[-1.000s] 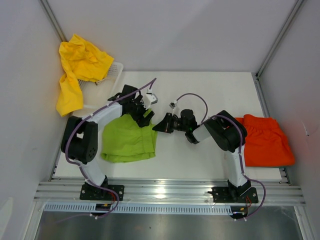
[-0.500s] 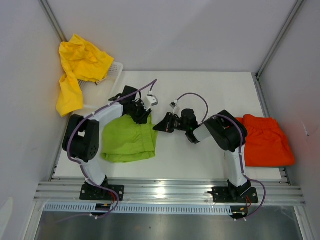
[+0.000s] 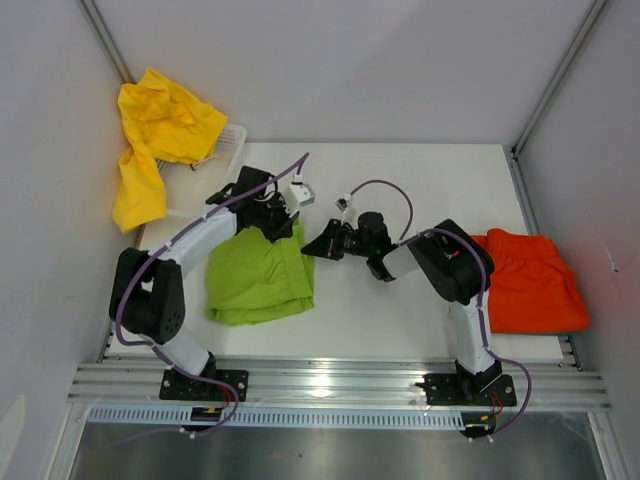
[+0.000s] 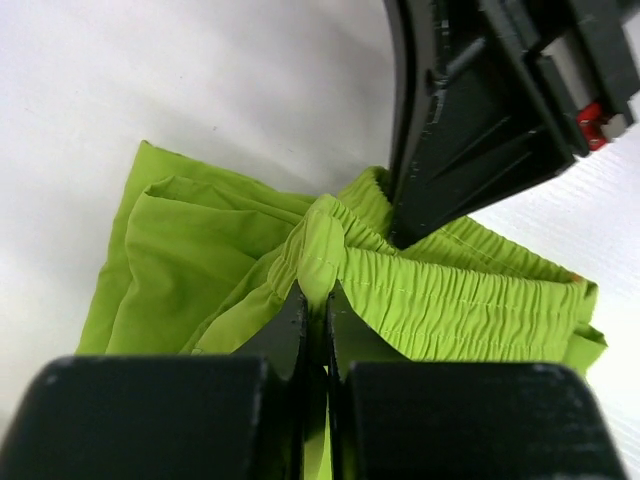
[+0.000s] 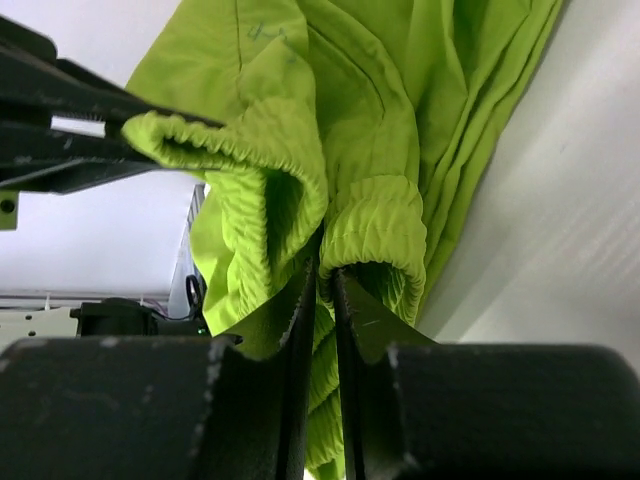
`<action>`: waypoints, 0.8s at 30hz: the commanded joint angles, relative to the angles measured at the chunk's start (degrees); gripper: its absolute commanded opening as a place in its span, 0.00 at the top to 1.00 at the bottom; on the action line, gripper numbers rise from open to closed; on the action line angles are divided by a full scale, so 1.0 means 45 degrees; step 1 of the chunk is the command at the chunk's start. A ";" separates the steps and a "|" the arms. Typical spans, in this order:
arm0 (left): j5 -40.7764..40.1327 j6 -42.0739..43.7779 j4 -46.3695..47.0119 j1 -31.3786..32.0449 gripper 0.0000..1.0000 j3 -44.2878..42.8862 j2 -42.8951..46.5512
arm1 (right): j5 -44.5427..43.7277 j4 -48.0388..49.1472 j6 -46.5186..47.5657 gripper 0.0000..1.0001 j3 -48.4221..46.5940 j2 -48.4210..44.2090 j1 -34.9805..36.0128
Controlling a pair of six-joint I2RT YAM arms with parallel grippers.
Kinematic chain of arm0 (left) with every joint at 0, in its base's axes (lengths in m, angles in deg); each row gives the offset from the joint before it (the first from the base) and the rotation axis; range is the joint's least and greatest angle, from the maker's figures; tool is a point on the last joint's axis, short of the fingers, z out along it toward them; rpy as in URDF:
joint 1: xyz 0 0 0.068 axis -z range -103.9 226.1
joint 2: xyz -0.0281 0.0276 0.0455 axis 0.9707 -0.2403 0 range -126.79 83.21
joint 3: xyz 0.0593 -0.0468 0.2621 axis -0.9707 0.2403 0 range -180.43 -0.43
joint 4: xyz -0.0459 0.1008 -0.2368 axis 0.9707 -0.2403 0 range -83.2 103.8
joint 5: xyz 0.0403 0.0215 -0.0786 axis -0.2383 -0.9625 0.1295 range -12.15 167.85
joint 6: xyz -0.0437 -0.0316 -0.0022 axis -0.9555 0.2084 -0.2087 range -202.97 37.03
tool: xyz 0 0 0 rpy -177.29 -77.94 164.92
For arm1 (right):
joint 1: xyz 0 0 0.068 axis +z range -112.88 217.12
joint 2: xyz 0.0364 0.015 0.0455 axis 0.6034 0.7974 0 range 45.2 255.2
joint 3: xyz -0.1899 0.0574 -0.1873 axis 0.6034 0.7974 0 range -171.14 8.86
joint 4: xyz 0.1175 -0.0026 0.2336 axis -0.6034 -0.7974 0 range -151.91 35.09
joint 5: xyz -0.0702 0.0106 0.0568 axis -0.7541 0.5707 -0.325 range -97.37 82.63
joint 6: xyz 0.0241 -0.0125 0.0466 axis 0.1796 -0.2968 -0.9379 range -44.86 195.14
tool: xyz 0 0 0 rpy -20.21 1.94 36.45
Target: Fold and stack the shorts
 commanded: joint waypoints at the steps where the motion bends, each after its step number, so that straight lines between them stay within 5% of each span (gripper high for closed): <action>1: 0.0641 -0.0006 -0.0372 0.0099 1.00 -0.0244 0.0897 | -0.0544 -0.0182 0.0129 0.85 -0.0565 0.0018 0.0146; 24: 0.1307 -0.0359 0.0094 0.0099 1.00 0.1571 0.3828 | 0.2029 -0.0206 0.0189 0.88 -0.3355 0.0974 0.1162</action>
